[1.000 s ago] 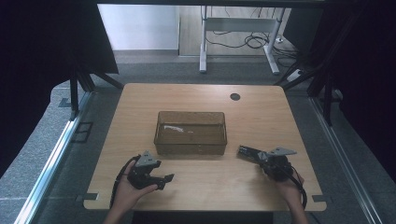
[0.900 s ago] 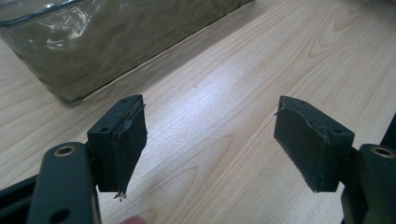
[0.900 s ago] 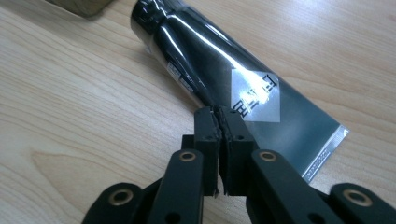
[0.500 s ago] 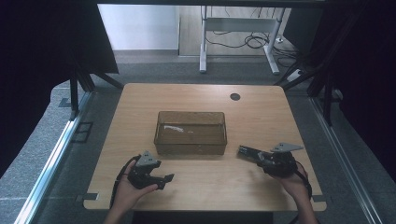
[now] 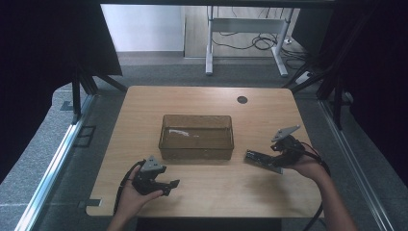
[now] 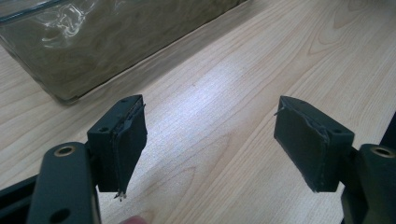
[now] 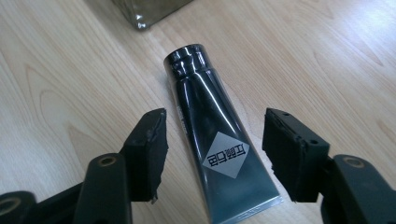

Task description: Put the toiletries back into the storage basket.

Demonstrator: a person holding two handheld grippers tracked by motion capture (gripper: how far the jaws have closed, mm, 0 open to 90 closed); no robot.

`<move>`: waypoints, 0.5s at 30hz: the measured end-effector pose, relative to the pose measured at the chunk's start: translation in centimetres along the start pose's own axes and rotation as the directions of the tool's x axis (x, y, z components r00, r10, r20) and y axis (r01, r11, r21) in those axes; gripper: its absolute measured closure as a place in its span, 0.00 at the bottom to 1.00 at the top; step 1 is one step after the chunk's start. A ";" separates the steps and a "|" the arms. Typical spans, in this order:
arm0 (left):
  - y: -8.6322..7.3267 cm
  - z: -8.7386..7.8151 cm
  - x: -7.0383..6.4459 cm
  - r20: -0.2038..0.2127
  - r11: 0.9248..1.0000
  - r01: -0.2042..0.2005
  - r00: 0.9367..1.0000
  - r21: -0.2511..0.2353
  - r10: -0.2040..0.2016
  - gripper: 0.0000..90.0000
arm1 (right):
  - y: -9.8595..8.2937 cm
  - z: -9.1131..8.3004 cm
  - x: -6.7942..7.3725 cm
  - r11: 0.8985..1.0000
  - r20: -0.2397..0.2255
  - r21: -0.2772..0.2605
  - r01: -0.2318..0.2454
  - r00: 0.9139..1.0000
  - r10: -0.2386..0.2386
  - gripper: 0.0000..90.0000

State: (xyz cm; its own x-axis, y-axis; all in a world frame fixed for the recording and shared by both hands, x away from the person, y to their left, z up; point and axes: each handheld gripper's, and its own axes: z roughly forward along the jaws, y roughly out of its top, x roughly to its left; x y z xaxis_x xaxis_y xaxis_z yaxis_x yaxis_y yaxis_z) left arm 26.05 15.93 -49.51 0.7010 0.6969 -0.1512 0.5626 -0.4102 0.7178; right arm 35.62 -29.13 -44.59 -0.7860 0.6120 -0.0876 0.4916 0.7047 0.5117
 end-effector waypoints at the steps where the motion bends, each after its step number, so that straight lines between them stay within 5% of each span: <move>1: 0.0 0.0 0.0 0.001 1.000 0.001 1.000 0.000 -0.001 0.29 | 0.3 0.1 -0.1 1.000 -0.004 0.014 0.014 1.000 -0.014 0.44; 7: 0.0 -0.1 0.0 0.003 1.000 0.001 1.000 -0.005 -0.001 0.29 | 1.7 1.7 -0.8 0.984 -0.061 0.147 0.096 0.994 -0.087 0.41; 15: 0.0 -0.2 0.2 0.004 1.000 0.004 1.000 -0.005 -0.004 0.29 | 2.0 3.7 -1.2 0.972 -0.118 0.195 0.134 0.987 -0.112 0.40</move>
State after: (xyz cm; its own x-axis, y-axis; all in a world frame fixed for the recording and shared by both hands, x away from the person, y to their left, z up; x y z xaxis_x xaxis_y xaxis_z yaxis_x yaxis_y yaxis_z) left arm 26.07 16.19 -49.44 0.7003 0.6964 -0.1571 0.5634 -0.4040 0.7207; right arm 38.95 -27.12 -46.66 -0.8749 0.4823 -0.0432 0.4454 0.8366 0.3188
